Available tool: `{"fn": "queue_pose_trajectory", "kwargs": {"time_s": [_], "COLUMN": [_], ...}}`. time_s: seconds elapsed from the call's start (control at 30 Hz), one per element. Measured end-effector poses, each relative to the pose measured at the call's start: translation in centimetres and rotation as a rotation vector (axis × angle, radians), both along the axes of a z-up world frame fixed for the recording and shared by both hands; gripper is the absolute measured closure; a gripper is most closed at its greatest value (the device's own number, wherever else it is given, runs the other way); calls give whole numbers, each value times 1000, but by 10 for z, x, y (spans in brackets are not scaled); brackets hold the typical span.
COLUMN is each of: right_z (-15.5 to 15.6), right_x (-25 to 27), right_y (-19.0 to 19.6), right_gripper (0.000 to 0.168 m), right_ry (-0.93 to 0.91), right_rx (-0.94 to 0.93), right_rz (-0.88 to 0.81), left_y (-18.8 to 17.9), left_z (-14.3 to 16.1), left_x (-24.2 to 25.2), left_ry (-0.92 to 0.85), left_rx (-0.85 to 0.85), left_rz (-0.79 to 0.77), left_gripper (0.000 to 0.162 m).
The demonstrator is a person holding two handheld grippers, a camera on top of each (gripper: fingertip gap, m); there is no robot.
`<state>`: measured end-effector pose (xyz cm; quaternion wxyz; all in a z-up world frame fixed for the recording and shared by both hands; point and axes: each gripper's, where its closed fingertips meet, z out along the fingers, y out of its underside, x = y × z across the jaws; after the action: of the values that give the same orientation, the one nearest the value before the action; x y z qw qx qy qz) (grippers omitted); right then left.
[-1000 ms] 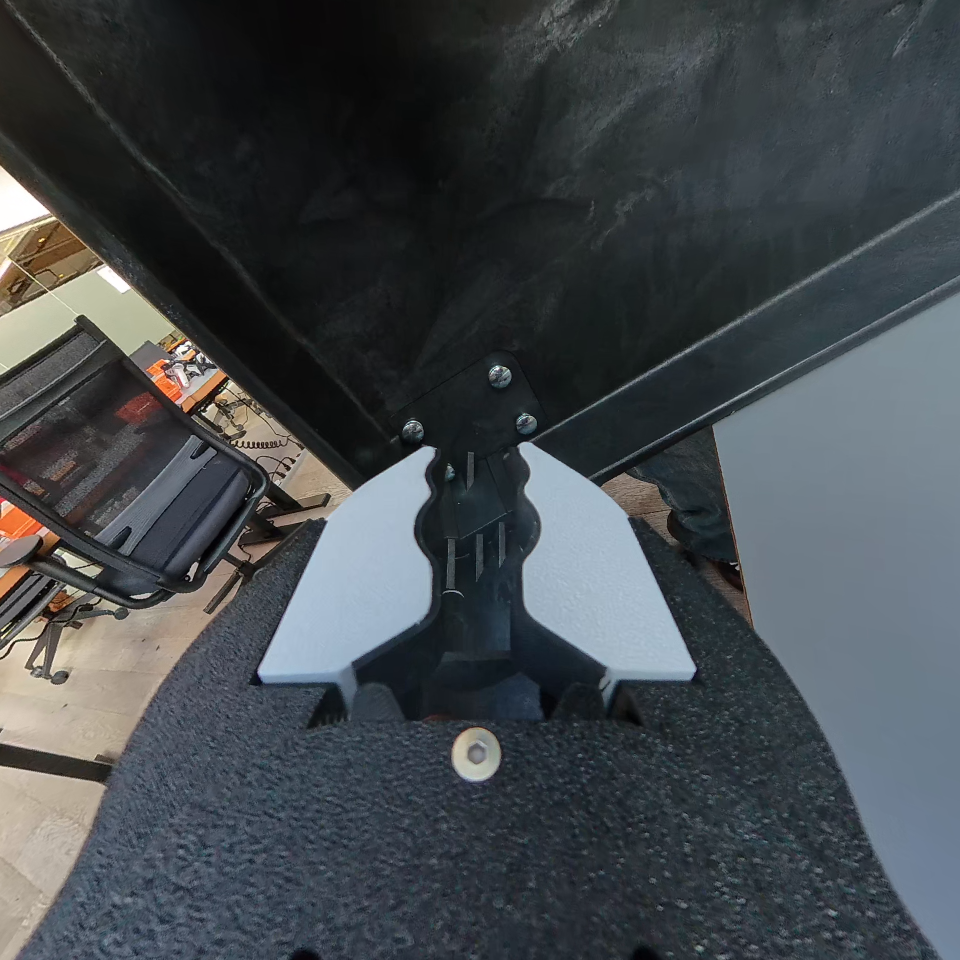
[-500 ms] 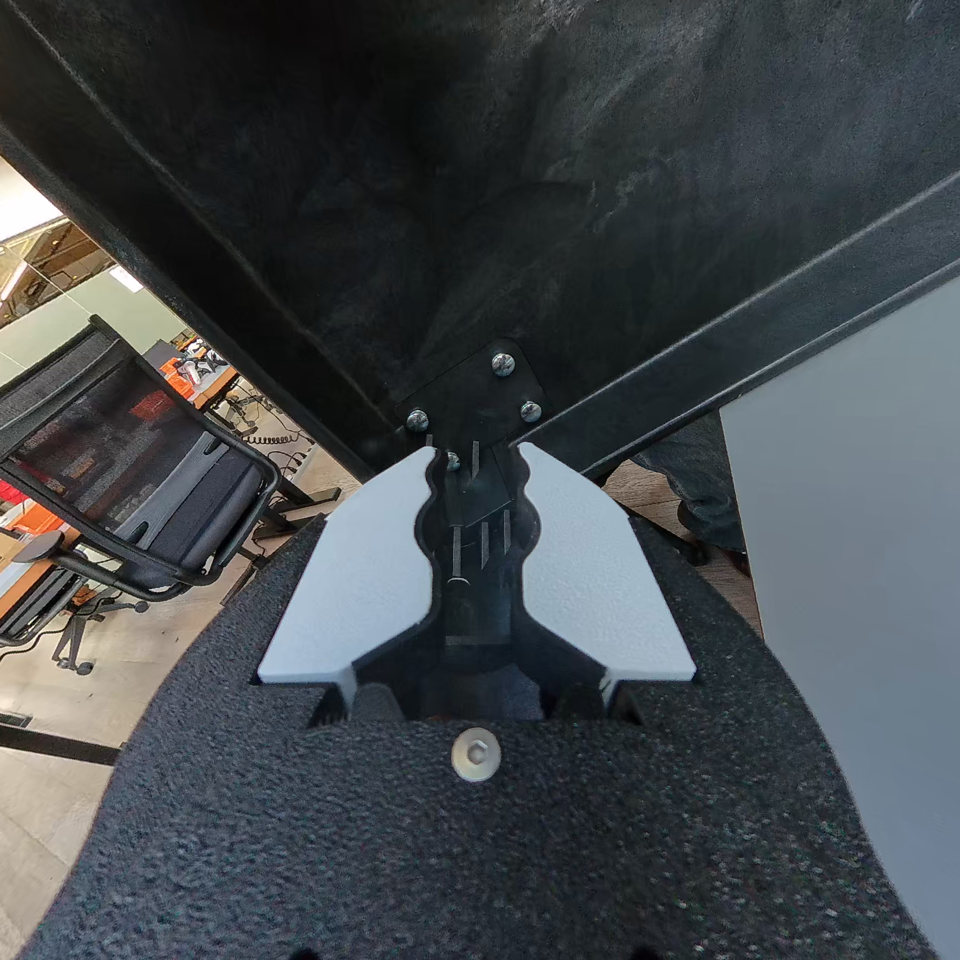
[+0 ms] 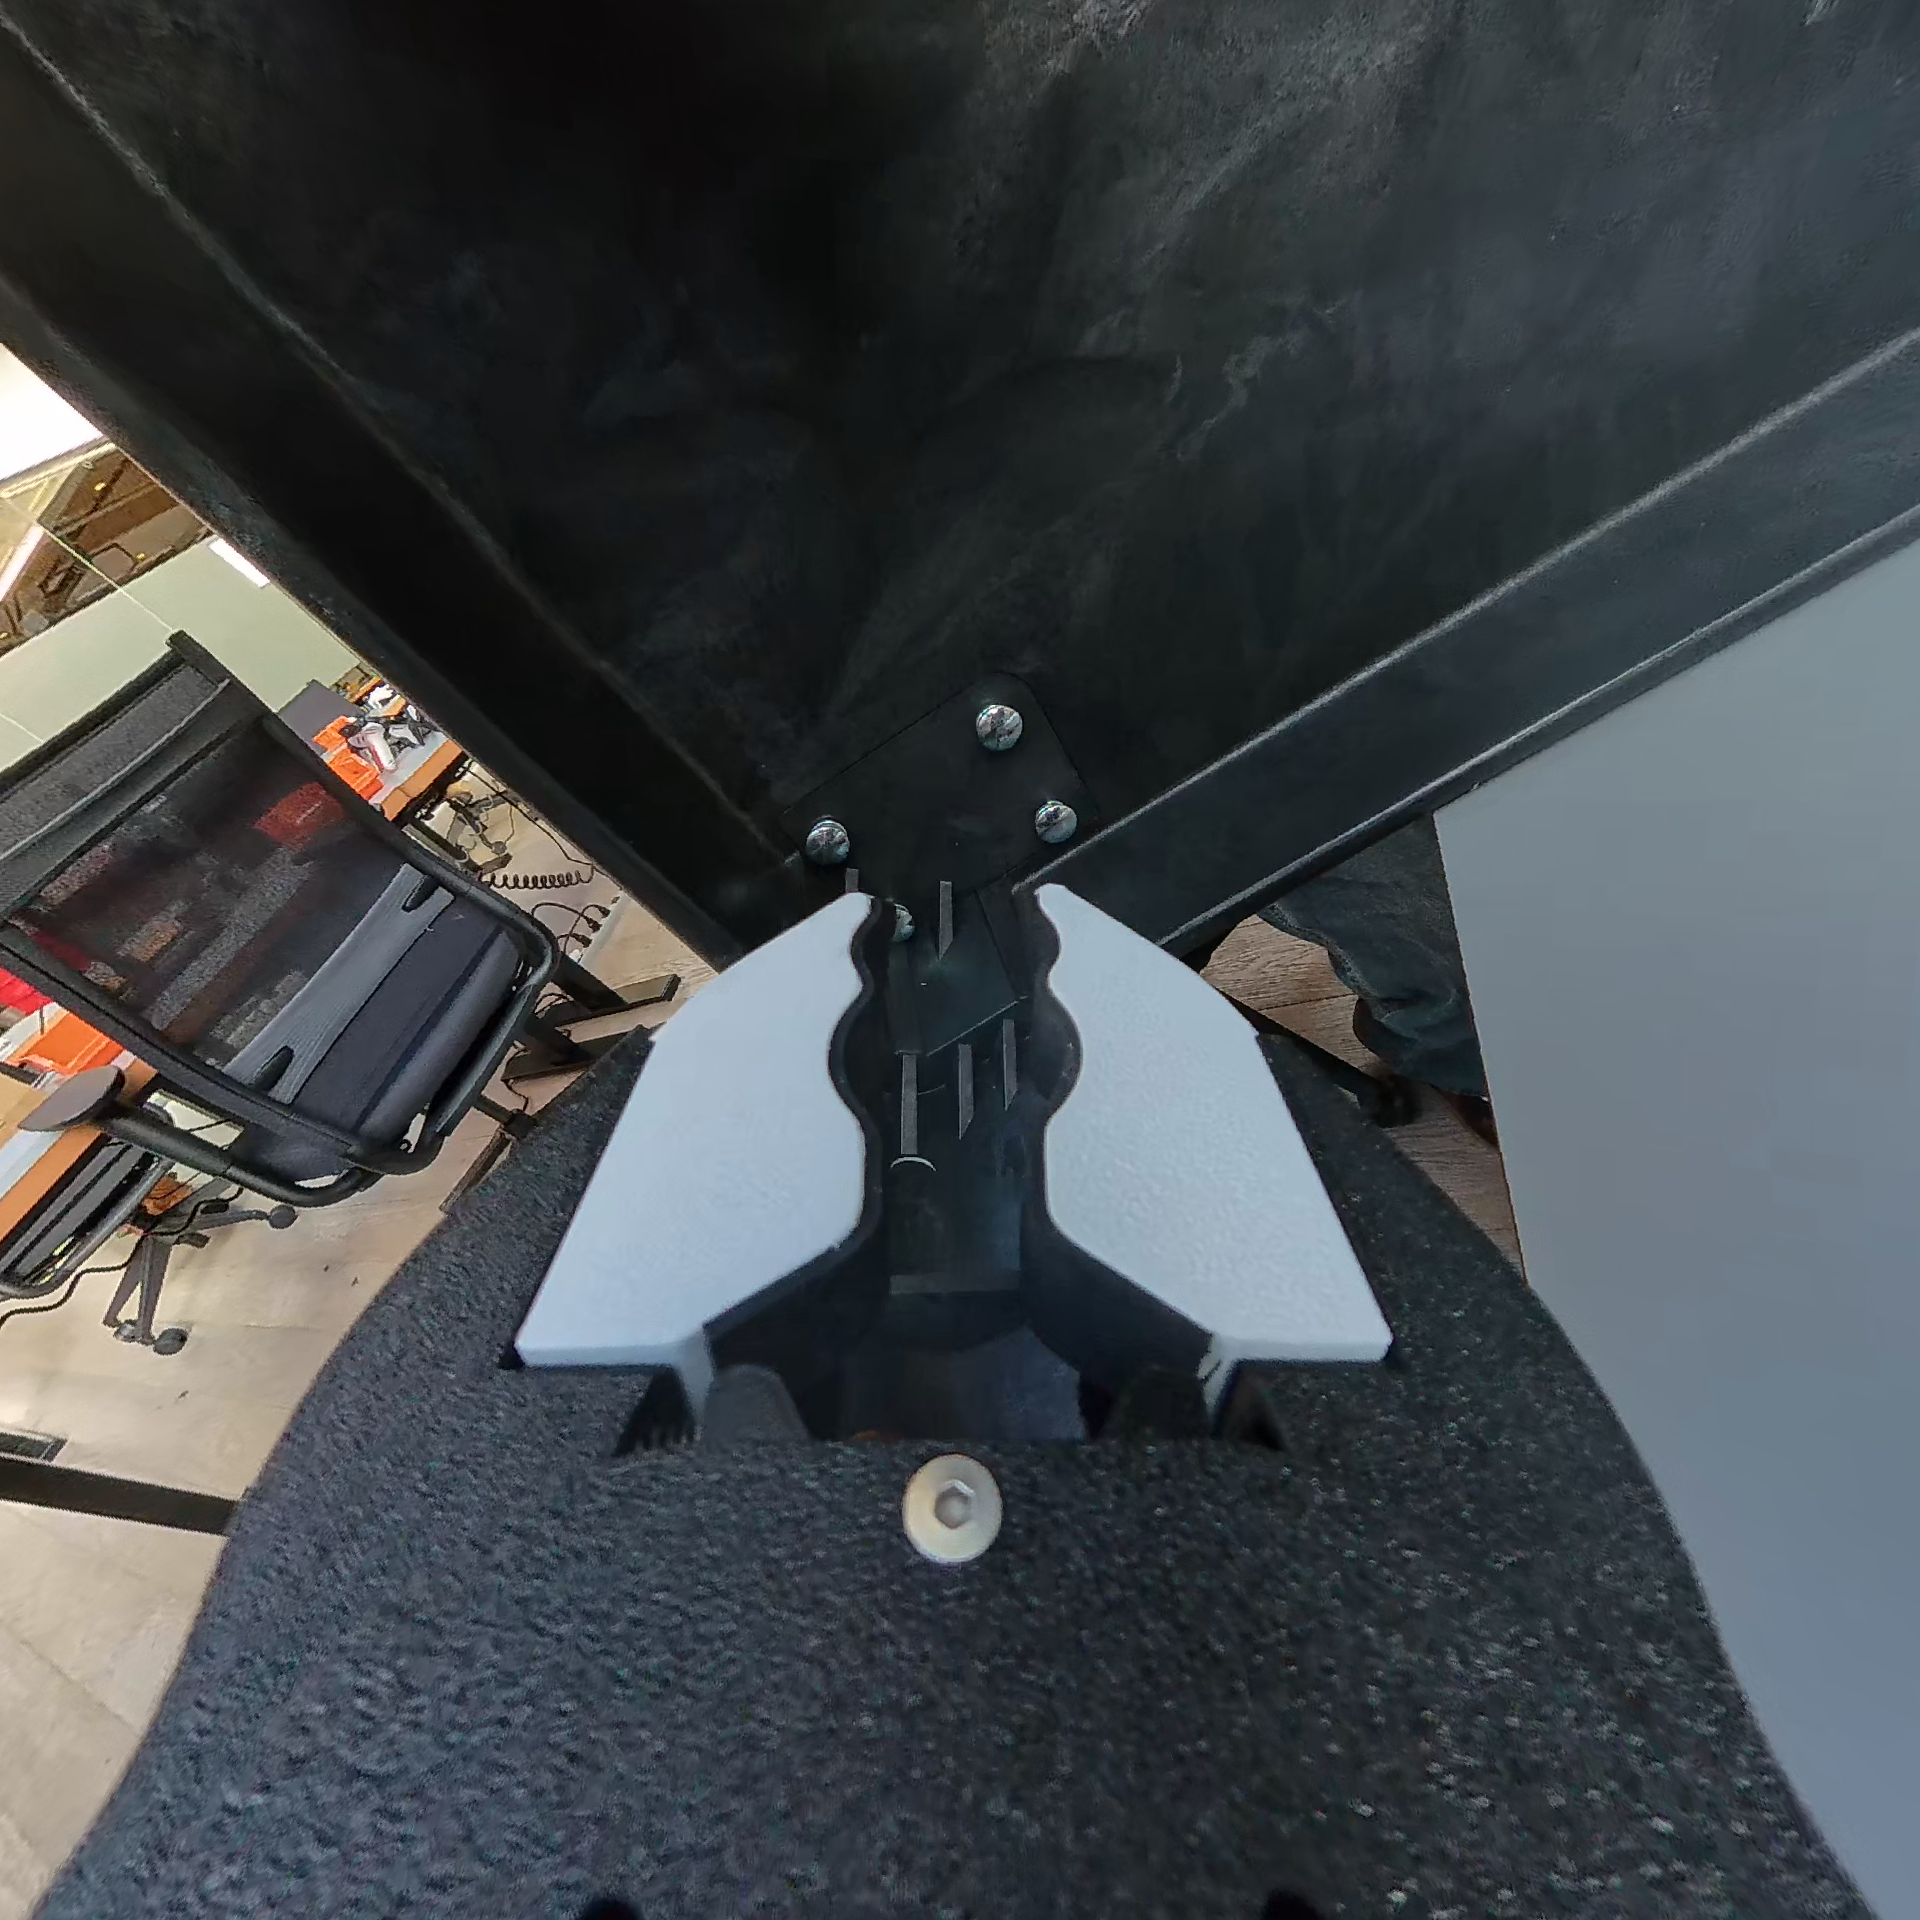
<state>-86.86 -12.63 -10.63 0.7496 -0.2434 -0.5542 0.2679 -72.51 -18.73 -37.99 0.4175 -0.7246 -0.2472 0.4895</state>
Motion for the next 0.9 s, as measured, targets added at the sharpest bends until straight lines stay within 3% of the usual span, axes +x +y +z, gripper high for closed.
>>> {"fn": "queue_pose_trajectory", "kwargs": {"time_s": [0.03, 0.1, 0.13, 0.2, 0.37, 0.43, 0.9], "right_z": [0, 0, -1, -1, -1, 0, -3], "right_x": [0, 0, 0, 1, 2, 2, 3], "right_y": [0, 1, 1, 1, 3, 8, 7], "right_gripper": [4, 9, 0, 13, 159, 168, 168], "right_ry": [-2, -6, -5, -3, 15, 35, 35], "right_rx": [6, 27, 41, 69, 157, 200, 391], "right_rz": [-2, -14, -24, -46, -118, -166, -288], "left_y": [0, 1, 1, 1, 2, 2, 3], "left_z": [0, 0, 0, 0, 1, 1, 0], "left_x": [0, 0, 0, 0, 1, 1, 0], "left_ry": [-1, 0, 0, 0, 2, 1, -2], "left_rx": [0, -1, -1, -3, -2, 0, -2], "left_rz": [0, -1, -2, -3, -6, -5, -7], "left_gripper": [138, 138, 138, 138, 138, 137, 138]}}
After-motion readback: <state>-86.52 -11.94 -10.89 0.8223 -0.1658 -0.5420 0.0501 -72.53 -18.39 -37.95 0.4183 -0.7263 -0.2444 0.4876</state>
